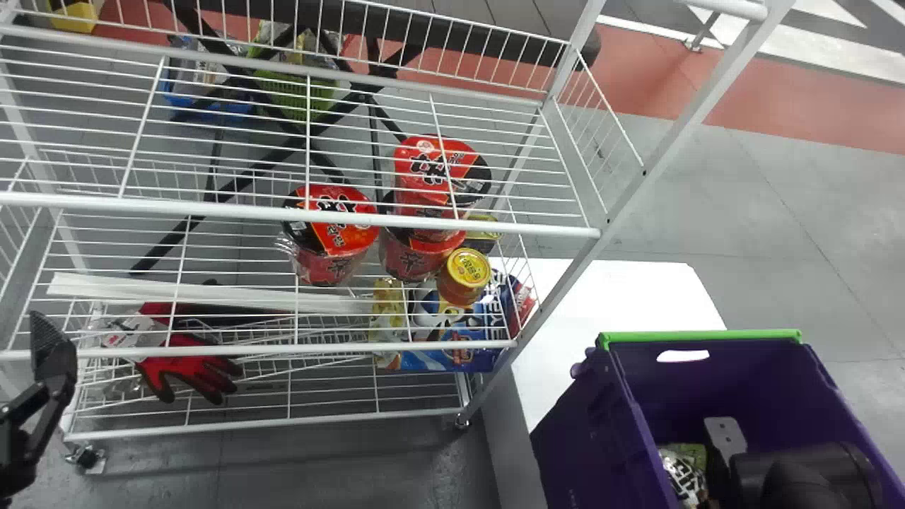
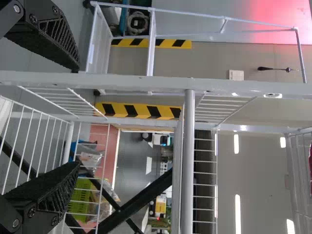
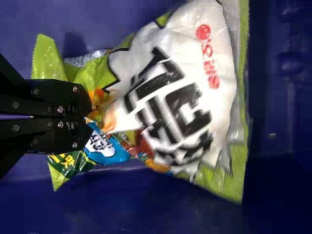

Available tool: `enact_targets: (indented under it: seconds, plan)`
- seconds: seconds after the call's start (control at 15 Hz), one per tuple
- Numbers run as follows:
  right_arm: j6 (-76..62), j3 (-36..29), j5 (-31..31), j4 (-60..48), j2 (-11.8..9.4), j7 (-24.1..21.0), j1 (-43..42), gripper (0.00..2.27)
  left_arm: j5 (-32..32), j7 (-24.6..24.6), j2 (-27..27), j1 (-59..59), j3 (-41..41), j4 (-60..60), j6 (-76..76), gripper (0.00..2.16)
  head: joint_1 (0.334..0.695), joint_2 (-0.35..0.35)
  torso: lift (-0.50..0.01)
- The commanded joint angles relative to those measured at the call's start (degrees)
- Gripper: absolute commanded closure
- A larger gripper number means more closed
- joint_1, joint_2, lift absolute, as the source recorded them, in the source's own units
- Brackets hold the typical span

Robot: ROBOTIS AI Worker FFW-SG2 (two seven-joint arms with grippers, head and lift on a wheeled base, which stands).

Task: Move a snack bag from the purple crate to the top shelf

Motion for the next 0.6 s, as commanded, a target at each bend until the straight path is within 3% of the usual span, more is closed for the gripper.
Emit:
enact_targets:
  seconds: [0.0,0.53]
  plan:
    - [-0.2,-2.7,-1.7,-1.5,0.3,1.9,0.8,1.89,0.0,0.0,0.0,0.0,-0.2,-0.1,0.2,0.12,0.695,-0.35,-0.429]
    - [4.0,-6.2,-4.3,-8.7,1.8,6.0,3.9,1.89,-0.2,0.4,0.0,0.0,-0.7,-0.4,1.1,0.12,0.695,-0.35,-0.397]
